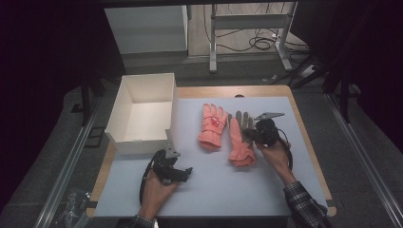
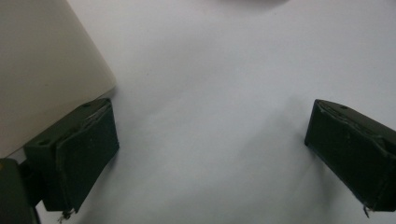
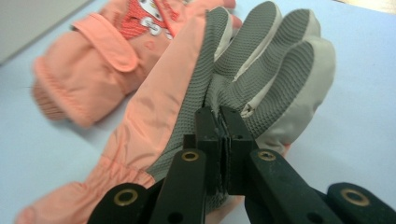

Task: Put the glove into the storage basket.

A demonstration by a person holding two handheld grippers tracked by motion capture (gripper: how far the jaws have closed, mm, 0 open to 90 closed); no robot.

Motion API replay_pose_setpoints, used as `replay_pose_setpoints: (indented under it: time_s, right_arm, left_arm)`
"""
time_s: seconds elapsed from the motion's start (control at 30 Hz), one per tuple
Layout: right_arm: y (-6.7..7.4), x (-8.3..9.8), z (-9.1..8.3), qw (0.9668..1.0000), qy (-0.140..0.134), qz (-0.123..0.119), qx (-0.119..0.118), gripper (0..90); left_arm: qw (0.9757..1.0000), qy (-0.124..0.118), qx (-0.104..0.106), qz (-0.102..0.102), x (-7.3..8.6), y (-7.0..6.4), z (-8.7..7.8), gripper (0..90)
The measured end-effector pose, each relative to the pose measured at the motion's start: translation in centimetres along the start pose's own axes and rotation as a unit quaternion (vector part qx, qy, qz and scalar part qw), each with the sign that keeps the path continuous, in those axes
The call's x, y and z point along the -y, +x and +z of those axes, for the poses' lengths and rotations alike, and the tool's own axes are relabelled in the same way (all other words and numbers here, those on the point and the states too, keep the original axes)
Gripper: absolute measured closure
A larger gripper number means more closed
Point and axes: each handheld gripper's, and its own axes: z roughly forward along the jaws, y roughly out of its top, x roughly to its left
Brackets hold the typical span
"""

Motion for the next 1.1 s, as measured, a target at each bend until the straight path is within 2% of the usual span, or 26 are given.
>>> replay_pose_setpoints:
  time_s: [0.13,0.33,0.37,0.43,0.53,0.73,0.83,0.97,1.0,1.07,1.1]
  right_arm:
    - [0.6,0.1,-1.7,0.9996,-0.01,0.014,-0.021,86.8]
    - [1.8,0.6,-3.2,0.9988,-0.014,0.019,-0.044,86.7]
    - [2.2,1.0,-3.7,0.9983,-0.017,0.018,-0.053,86.7]
    - [2.4,1.2,-3.9,0.9981,-0.018,0.02,-0.056,86.7]
    - [3.7,2.5,-4.9,0.9973,-0.023,0.022,-0.066,86.6]
    - [5.1,4.2,-5.3,0.9969,-0.02,0.028,-0.071,86.5]
    - [5.6,5.4,-4.8,0.9968,-0.012,0.039,-0.068,86.2]
    - [5.6,6.2,-4.1,0.9978,-0.007,0.037,-0.054,86.1]
    - [5.4,6.6,-3.8,0.9978,-0.005,0.044,-0.05,86.1]
    - [5.3,6.7,-3.8,0.9977,-0.005,0.045,-0.051,85.7]
    - [5.2,6.9,-3.8,0.9982,-0.005,0.037,-0.047,83.5]
  left_arm:
    - [1.0,-0.001,-0.001,-0.001,0.0,0.0,0.0,2.5]
    - [1.0,0.0,-0.001,0.0,0.0,0.0,0.0,2.5]
    - [1.0,0.0,-0.001,0.0,0.0,0.0,0.0,2.5]
    - [1.0,-0.001,-0.001,0.0,0.0,0.0,0.0,2.5]
    - [1.0,-0.001,0.0,-0.001,0.0,0.0,0.0,2.5]
    - [1.0,0.0,-0.001,0.0,0.0,0.0,0.0,2.5]
    - [1.0,0.0,-0.001,0.0,0.0,0.0,0.0,2.5]
    - [1.0,0.0,-0.001,0.0,0.0,0.0,0.0,2.5]
    - [1.0,0.0,0.0,0.0,0.0,0.0,0.0,2.5]
    - [1.0,0.0,-0.001,0.0,0.0,0.0,0.0,2.5]
    - [1.0,0.0,-0.001,0.0,0.0,0.0,0.0,2.5]
